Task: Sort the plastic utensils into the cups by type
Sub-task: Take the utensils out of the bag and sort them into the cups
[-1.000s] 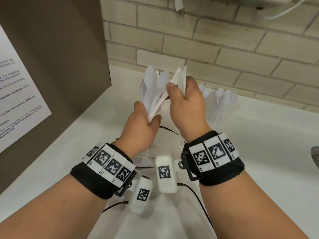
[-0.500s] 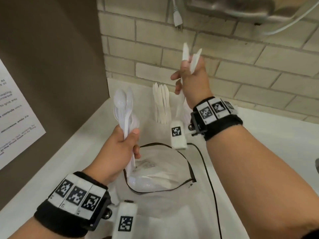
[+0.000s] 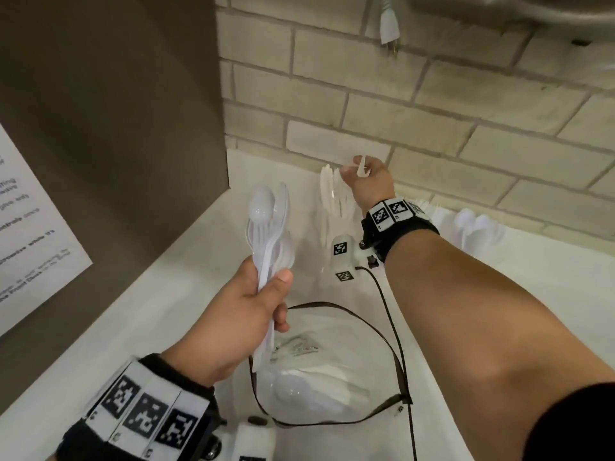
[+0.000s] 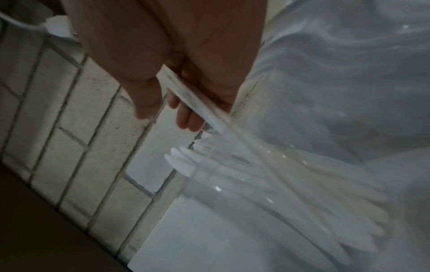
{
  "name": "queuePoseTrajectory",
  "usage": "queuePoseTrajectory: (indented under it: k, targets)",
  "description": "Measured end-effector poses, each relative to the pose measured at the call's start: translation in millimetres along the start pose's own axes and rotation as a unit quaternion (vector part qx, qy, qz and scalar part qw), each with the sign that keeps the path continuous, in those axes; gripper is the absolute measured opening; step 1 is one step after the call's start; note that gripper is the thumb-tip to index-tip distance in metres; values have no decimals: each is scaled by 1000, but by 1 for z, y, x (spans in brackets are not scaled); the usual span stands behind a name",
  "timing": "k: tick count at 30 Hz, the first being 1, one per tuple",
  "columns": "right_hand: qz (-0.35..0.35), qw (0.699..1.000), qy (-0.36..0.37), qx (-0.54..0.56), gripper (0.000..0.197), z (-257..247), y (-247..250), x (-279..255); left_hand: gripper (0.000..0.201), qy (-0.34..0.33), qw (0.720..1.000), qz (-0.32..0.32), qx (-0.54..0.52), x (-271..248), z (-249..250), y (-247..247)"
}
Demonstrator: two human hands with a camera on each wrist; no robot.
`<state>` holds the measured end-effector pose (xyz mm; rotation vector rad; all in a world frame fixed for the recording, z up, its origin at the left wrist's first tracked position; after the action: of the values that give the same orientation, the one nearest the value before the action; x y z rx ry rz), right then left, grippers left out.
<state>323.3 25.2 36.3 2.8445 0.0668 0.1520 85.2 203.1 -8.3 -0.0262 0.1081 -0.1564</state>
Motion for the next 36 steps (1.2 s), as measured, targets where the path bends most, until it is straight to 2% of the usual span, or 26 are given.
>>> queuePoseTrajectory:
  k: [3,6,9,11,14,16,17,19,21,23,25,28,30,36]
  targets:
    - [-2,1000,-12,-19,64,2,2,-3,18,-7,1000,-6,-5,3,2,-8]
    - [-11,1000,4,-17,73,-6,2,-4,15,-17,1000,-12,0,3,7,-15]
    - [-2,998,37,-45,69,-24,12,-5,12,-23,1000,-16,0,1,10,-20]
    - [-35,995,25,-94,59,-30,9,-5,12,-20,1000,-21,-2,0,11,-23]
    - [-149,957,-73,-237,54,-13,-17,-17,10,-14,999,-26,-24,-3,13,-30]
    - [-170,927,-43,-333,51,-19,-26,-28,10,-13,999,-30,-38,-5,16,-36]
    - [-151,928,-13,-340,50,-30,-24,-33,11,-14,999,-32,-41,-6,18,-38]
    - [-79,952,42,-294,49,-57,-7,-41,12,-16,998,-37,-38,-9,21,-41]
    - [-52,966,64,-244,44,-85,6,-59,10,-17,998,-38,-38,-11,23,-42]
    - [-61,982,72,-164,38,-108,15,-87,12,-18,999,-31,-40,-11,25,-42]
    - [-112,990,53,-62,36,-119,14,-126,15,-23,999,-26,-34,-10,29,-44]
    - [-198,975,5,-100,39,-113,10,-183,14,-33,998,-41,-22,-9,34,-56]
    - [-236,962,-22,-138,34,-98,7,-210,13,-39,997,-59,-26,-9,36,-66]
    - [-175,977,-59,-111,28,-59,16,-234,26,-39,991,-120,-36,-9,36,-93]
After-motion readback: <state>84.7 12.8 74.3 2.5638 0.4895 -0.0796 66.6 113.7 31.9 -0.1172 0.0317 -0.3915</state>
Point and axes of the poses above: each hand's wrist, its own x-axis towards the middle knuckle, its own y-axis out of the back of the hand, z = x × y, the point moved 10 cm from there along x, towards the middle knuckle, and after that the axes turned 12 degrees about -z, right-handed, at the moved point
